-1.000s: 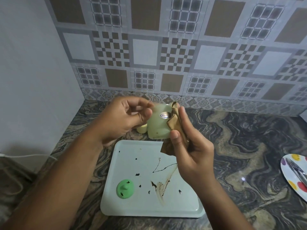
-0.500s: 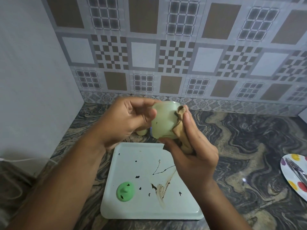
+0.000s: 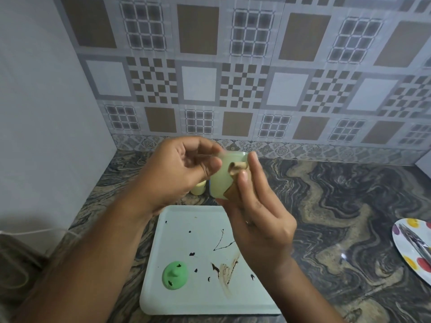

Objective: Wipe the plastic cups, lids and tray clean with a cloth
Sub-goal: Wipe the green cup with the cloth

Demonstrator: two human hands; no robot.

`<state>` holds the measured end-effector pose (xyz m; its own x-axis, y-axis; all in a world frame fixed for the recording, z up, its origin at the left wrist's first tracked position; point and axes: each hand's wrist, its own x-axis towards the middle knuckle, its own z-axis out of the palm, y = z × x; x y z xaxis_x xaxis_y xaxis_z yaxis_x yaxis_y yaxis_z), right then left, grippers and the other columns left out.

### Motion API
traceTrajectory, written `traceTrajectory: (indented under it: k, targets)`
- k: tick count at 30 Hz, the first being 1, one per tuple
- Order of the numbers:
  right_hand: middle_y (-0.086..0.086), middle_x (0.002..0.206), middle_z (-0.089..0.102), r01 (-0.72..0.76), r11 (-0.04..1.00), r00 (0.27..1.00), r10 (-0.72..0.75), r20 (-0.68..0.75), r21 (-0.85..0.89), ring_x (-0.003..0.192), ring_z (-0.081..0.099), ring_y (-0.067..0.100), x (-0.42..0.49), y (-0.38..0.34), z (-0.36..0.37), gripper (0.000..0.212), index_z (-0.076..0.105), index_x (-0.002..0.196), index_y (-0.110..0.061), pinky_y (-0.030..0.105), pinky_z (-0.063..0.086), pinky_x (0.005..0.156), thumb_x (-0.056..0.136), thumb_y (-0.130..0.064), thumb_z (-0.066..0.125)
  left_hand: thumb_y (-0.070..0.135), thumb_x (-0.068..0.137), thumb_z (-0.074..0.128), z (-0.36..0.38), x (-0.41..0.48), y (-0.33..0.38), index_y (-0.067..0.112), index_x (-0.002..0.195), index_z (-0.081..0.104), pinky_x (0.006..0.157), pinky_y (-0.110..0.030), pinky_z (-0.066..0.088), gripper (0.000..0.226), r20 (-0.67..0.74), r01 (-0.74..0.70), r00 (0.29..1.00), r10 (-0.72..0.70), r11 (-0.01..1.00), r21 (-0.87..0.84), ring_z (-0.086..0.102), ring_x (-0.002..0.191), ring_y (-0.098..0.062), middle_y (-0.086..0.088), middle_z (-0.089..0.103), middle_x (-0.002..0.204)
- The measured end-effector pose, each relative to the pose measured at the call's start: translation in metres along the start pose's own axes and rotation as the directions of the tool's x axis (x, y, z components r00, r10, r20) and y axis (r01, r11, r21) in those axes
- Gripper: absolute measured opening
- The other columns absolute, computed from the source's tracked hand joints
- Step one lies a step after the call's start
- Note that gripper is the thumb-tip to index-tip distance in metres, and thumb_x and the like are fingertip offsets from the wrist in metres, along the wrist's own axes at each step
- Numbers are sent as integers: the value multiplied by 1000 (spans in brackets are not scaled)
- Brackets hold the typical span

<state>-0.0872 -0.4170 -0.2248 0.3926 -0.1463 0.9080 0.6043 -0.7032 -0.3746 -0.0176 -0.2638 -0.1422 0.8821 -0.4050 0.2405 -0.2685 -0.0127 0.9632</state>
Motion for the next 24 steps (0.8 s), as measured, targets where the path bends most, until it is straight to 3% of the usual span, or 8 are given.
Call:
traceTrajectory:
  k: [3,6,9,14,17,20,21,24]
  targets:
    - [34,137,54,-10,1000,1000,10,-4,0,125,65,31,2,1,-3,54,60,122,9,34,59,98,77,0,89,27,72,74,3,0,4,23,96,75,77,-30,59,24,5,-49,999,49,997,58,73,91,-14,3,77,93]
    - [32,137,55,-71,995,996,75,-51,77,130,62,24,7,2,-5,59,59,124,11,32,56,101,75,-1,90,25,81,67,2,-1,5,14,112,72,84,-31,59,33,64,-4,998,5,1000,-4,72,101,-17,0,77,103]
    - [33,138,54,-50,997,998,52,-27,64,130,62,25,9,1,-3,60,57,126,11,32,56,102,77,-2,90,22,81,64,0,1,6,12,111,71,83,-33,59,32,69,55,996,-50,996,-76,72,99,-19,-3,77,101]
    - [34,139,52,-13,1000,999,12,34,27,124,66,27,7,4,-4,59,60,125,7,29,58,97,77,-5,91,40,71,78,2,1,9,21,103,77,86,-51,58,37,35,-39,999,35,990,138,71,96,-31,-9,77,99]
    - [30,142,53,-121,980,993,122,2,159,135,58,28,6,8,-8,68,54,132,7,36,54,104,77,-7,90,27,81,69,-1,2,9,10,110,74,94,-44,56,33,55,6,998,-7,1000,21,71,106,-22,-4,76,107]
    - [22,145,54,-177,937,983,181,14,300,135,56,37,7,10,-8,67,49,139,0,57,57,97,83,-15,84,18,80,66,-2,4,7,9,105,72,85,-37,59,27,75,42,996,-39,998,-44,72,101,-25,-7,77,102]
    - [24,144,54,-167,943,986,168,23,286,134,57,37,8,9,-7,67,49,139,1,57,57,96,84,-17,84,18,78,67,-3,6,6,10,101,72,80,-34,59,25,65,40,997,-37,998,-48,73,96,-22,-6,77,96]
    - [33,141,53,-76,991,996,71,48,108,135,58,28,10,7,-7,68,54,132,9,36,55,104,80,-15,90,22,73,71,-1,5,10,16,92,73,73,-27,58,20,57,-13,998,12,1000,14,72,85,-12,3,76,85]
